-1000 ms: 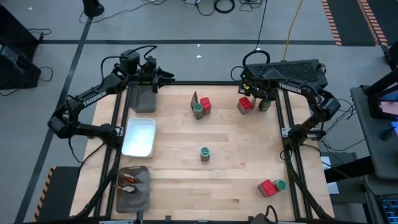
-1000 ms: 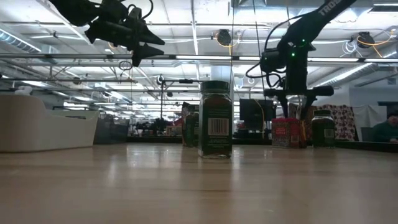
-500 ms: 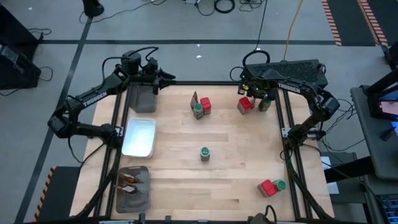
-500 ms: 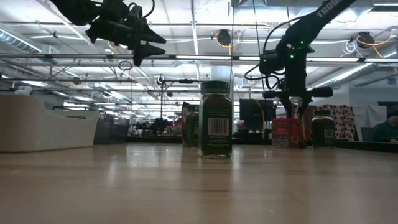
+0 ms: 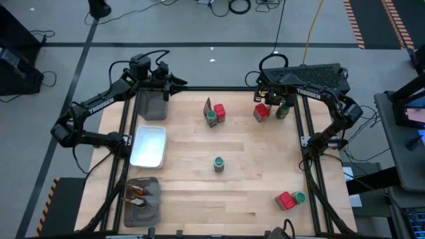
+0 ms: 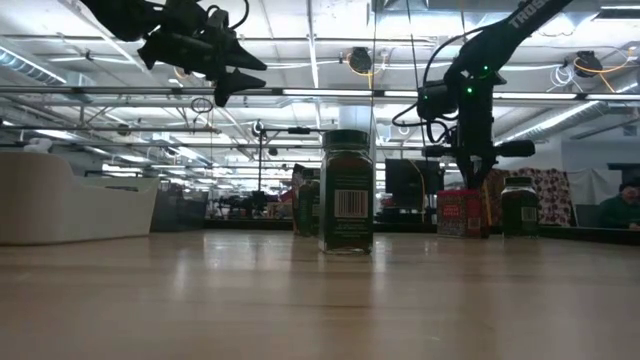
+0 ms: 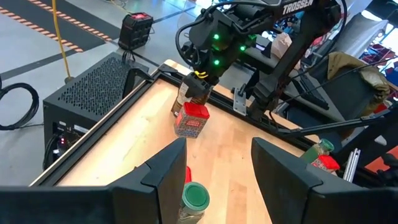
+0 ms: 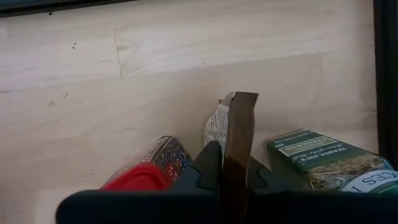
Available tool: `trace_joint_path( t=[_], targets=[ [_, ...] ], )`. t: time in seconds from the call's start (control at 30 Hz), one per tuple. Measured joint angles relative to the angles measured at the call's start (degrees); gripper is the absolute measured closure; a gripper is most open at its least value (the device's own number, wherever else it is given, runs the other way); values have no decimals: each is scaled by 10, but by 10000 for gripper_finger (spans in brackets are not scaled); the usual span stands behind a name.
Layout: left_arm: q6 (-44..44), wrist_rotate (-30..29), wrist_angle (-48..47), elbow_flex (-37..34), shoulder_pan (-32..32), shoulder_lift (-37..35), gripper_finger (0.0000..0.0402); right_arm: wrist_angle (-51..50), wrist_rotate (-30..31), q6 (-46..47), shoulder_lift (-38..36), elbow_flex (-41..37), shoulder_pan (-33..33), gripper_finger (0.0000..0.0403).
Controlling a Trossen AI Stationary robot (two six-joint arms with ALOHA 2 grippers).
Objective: Sort spices by type
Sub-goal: Put the orange seasoning bag into the bottom black bin
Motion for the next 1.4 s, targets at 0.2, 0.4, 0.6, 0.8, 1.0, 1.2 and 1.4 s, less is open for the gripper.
trace_joint_path(
  t=[0.2, 0.4, 0.6, 0.8, 1.0, 1.2, 1.4],
  targets=[
    [0, 0, 0, 0, 0, 0, 217, -3, -14, -10, -2, 0, 0, 403],
    [0, 0, 0, 0, 0, 0, 217, -17, -14, -14, -12, 5, 0, 403],
    [1, 0, 1, 0, 0, 0, 217, -30, -14, -21, -16, 22, 0, 403],
    [1, 0, 2, 0, 0, 0, 217, -34, -13, -30, -16, 34, 1, 403],
    [5, 0, 2, 0, 0, 0, 217, -27, -13, -41, -16, 34, 0, 403],
    [16, 0, 1, 0, 0, 0, 217, -18, -11, -49, -12, 34, 0, 387],
    [17, 0, 1, 0, 0, 0, 217, 0, -11, -74, 20, 34, 0, 336]
  ],
)
